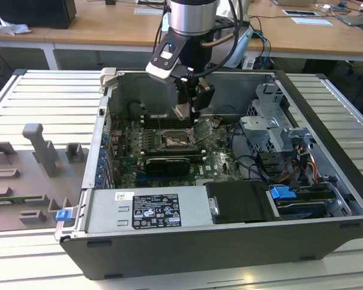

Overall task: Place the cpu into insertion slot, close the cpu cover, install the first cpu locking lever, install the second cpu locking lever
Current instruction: 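Place the cpu into insertion slot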

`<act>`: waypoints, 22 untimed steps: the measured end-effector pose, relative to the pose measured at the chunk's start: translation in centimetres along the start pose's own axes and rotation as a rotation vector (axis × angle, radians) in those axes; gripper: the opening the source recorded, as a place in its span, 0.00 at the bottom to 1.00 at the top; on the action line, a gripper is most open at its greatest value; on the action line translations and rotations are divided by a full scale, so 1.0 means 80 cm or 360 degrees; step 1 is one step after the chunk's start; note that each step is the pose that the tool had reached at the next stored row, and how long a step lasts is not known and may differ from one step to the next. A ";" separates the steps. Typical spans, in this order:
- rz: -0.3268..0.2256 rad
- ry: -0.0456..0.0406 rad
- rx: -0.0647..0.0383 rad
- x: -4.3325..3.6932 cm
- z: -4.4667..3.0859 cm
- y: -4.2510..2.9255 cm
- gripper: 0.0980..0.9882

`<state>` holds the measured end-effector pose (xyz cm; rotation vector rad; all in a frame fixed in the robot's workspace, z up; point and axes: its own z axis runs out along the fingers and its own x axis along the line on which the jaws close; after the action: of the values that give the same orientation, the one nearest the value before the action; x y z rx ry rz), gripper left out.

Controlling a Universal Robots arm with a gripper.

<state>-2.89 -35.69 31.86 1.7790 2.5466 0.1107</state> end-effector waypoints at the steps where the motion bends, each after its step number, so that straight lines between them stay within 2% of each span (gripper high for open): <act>1: 0.0006 0.0000 0.0000 0.000 0.0004 0.0000 0.49; 22: 0.0070 -0.0002 0.0009 0.000 0.0092 -0.0007 0.49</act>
<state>-2.89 -35.68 31.12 1.8370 2.5103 0.1034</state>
